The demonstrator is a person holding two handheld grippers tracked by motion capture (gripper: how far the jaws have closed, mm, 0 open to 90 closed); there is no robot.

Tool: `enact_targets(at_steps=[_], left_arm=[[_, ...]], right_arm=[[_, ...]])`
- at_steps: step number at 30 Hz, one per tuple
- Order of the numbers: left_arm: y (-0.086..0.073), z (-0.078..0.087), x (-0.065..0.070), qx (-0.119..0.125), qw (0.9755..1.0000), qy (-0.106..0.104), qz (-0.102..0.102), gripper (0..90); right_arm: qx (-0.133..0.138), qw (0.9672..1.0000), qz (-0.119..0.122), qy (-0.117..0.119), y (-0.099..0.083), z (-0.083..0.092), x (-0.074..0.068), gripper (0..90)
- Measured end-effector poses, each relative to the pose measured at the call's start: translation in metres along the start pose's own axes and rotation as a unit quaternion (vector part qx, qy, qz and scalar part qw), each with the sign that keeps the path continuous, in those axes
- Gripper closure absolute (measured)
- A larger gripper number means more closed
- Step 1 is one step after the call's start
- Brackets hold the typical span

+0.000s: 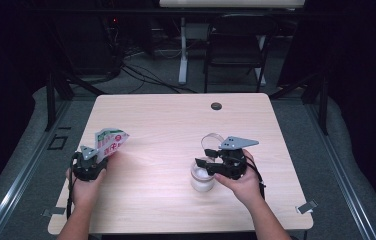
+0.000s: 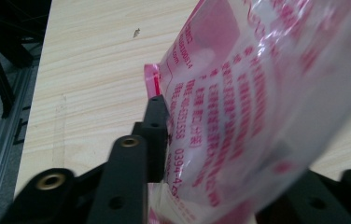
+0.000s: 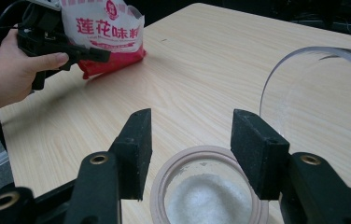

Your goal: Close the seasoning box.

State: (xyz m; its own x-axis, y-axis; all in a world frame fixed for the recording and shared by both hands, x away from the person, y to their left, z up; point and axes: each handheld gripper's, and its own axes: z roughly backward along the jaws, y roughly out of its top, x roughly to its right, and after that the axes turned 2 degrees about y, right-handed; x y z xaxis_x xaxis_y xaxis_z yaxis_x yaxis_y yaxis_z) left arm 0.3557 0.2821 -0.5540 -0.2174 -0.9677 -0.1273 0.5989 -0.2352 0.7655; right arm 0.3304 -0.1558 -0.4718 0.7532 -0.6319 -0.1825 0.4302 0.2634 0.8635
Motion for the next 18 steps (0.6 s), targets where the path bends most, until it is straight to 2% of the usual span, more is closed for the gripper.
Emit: enact_targets(at_steps=[1,5,7,12,18], left_arm=[[0.000,0.001,0.001,0.003,1.0000,0.004,-0.001,60.1],[-0.001,0.005,0.005,0.020,0.9998,0.001,-0.007,46.6],[-0.001,0.006,0.006,0.028,0.9996,0.002,-0.008,42.1],[-0.001,0.007,0.007,0.035,0.9993,-0.008,-0.012,40.2],[0.000,0.013,0.009,0.052,0.9981,-0.032,0.000,41.4]], right_arm=[[0.000,1.0000,0.000,0.000,0.000,0.000,0.000,48.4],[0.001,1.0000,0.001,0.000,0.000,0.000,-0.001,48.2],[0.000,1.0000,0.001,0.000,0.000,-0.001,-0.001,48.1],[-0.001,1.0000,0.001,0.000,0.000,-0.001,-0.001,48.0],[0.000,1.0000,0.000,0.001,0.000,-0.001,-0.001,47.8]])
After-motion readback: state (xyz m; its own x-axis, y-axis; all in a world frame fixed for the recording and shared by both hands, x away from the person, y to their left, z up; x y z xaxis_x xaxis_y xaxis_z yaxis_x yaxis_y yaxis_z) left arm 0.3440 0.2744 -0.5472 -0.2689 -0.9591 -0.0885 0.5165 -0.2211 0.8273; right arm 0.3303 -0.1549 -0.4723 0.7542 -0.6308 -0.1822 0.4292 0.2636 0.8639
